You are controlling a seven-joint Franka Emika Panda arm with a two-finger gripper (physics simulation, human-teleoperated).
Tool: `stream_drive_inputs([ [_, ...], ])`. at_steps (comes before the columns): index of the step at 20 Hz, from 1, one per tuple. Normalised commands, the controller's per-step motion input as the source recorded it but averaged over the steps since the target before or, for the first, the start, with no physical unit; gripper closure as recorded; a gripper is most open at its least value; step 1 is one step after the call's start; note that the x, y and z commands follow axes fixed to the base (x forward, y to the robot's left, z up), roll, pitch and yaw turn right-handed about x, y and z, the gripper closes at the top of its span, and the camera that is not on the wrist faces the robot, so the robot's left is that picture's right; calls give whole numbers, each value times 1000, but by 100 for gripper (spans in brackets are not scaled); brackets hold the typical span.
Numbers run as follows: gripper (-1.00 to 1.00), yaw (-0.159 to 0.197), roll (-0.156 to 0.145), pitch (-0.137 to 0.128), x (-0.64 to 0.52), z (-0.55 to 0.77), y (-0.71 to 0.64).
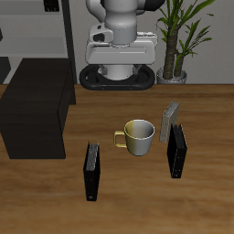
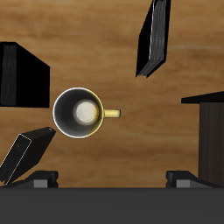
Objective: Place the right black book upright on top of the shelf and place the white-yellow mug on top of the shelf
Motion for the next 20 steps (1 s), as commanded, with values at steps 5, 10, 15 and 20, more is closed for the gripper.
stream_drive_inputs([
  [5,-100,57,37,-33,387,13,-68],
  [10,-100,16,28,-23,391,20,-114],
  [15,-100,-4,-16,-11,425,-16,-151],
  [20,-100,-32,-8,-16,469,-63,-170],
])
